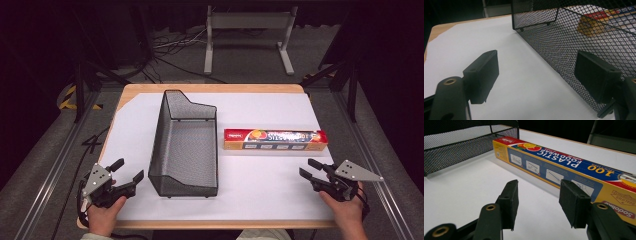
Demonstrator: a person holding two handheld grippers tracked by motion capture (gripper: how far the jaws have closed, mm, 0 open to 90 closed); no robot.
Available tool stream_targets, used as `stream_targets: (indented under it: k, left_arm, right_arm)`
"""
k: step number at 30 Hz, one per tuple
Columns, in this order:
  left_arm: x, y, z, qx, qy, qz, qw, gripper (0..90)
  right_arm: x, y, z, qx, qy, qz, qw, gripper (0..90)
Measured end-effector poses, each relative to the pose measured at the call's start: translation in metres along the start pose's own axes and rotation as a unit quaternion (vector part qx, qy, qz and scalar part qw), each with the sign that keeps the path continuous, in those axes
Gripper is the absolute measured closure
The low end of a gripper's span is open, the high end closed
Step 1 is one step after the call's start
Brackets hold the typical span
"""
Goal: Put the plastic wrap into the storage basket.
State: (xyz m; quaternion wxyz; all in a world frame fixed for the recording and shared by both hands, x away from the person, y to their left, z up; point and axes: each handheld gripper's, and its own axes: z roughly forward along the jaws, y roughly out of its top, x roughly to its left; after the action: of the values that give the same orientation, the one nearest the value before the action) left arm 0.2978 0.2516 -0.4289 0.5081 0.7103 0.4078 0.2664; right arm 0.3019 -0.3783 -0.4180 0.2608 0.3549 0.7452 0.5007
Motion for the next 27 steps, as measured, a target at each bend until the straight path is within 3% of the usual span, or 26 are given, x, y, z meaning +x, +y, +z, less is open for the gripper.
stream_targets:
  k: [15,19,27]
  left_arm:
    - [-0.001,0.001,0.000,-0.004,0.002,-0.004,1.0000,21.0]
    - [-0.002,0.000,0.000,-0.004,0.002,-0.001,1.0000,22.4]
    - [-0.004,0.001,0.000,-0.002,0.002,0.005,1.0000,26.8]
  right_arm:
    - [0.001,0.005,-0.004,0.010,-0.002,-0.011,0.9999,59.1]
    - [0.003,0.012,-0.004,0.015,0.026,-0.012,0.9995,72.4]
    - [0.020,0.037,0.003,0.025,0.065,-0.043,0.9966,86.5]
